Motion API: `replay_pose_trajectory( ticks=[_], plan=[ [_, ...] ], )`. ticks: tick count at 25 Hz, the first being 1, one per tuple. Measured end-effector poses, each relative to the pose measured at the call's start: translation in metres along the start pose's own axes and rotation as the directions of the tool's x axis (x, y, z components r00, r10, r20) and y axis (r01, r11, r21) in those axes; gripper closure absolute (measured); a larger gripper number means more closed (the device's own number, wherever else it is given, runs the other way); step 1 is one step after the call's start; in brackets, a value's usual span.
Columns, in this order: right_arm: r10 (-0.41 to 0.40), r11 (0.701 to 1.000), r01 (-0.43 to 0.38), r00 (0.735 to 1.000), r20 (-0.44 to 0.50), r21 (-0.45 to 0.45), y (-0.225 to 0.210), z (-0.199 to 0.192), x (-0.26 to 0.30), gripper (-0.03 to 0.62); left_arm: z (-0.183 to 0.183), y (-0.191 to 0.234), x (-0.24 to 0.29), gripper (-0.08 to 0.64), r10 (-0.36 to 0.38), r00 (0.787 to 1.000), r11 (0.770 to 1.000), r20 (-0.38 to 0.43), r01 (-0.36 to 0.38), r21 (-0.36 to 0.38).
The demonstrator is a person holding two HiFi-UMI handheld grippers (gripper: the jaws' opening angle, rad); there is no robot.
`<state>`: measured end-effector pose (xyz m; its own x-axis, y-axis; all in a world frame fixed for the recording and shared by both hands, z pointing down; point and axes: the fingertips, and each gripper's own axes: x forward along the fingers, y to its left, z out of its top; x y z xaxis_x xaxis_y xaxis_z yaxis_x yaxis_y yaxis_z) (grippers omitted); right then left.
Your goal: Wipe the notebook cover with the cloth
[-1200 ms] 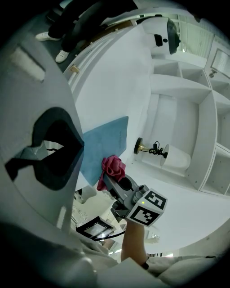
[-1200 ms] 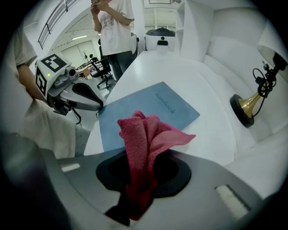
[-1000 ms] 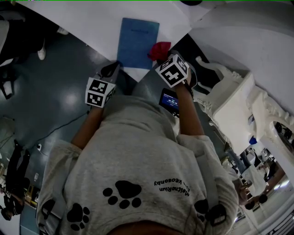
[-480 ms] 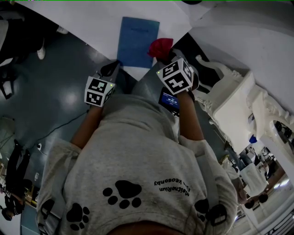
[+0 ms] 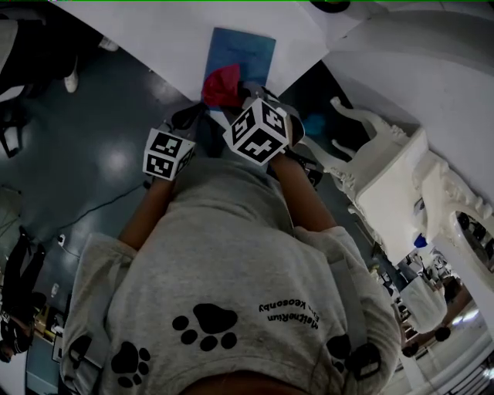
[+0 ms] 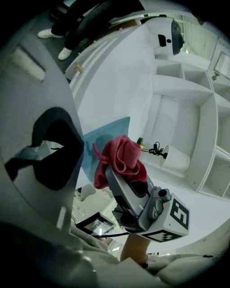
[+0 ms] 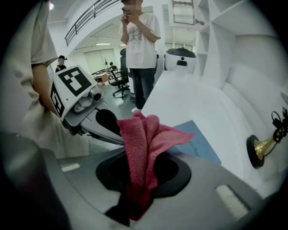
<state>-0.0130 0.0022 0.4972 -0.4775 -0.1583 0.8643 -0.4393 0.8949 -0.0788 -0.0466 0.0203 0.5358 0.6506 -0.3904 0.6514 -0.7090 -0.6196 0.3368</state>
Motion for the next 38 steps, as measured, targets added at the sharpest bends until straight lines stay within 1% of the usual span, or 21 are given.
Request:
replay_pose_trajectory(
  ticks=[3,7,11,17,23,32,38],
  plan=[
    [0.047,0.997,-0.047,0.999,-0.014,-0.065,0.018,0.009,0.016,0.495,-0.002,-0.001,-0.002,0.563,0.000,1.000,1.000,-0.008,0.000,-0.005],
    [0.094,0.987,-0.101,0.993,-0.065,-0.121,0.033,0.006,0.035,0.495,-0.007,-0.001,-0.003,0.563,0.002,1.000,1.000,-0.016,-0.002,-0.009],
    [0.125,0.982,-0.139,0.986,-0.111,-0.129,0.038,-0.003,0.050,0.495,-0.006,0.000,-0.004,0.563,0.004,1.000,1.000,-0.008,-0.004,-0.014],
    [0.127,0.982,-0.143,0.983,-0.130,-0.126,0.037,-0.006,0.051,0.495,-0.004,0.000,-0.003,0.563,0.005,1.000,1.000,-0.007,-0.005,-0.009],
    [0.123,0.987,-0.135,0.982,-0.145,-0.082,0.030,-0.025,0.039,0.495,-0.002,0.002,-0.003,0.563,0.013,1.000,1.000,-0.002,-0.013,0.003],
    [0.089,0.996,-0.088,0.981,-0.172,0.013,0.017,-0.068,0.014,0.495,-0.001,0.003,-0.001,0.563,0.013,1.000,1.000,-0.002,-0.012,0.006],
    [0.068,0.997,-0.059,0.980,-0.184,0.055,0.013,-0.084,0.004,0.497,-0.004,0.003,-0.002,0.561,0.011,1.000,1.000,-0.019,-0.011,0.010]
  ],
)
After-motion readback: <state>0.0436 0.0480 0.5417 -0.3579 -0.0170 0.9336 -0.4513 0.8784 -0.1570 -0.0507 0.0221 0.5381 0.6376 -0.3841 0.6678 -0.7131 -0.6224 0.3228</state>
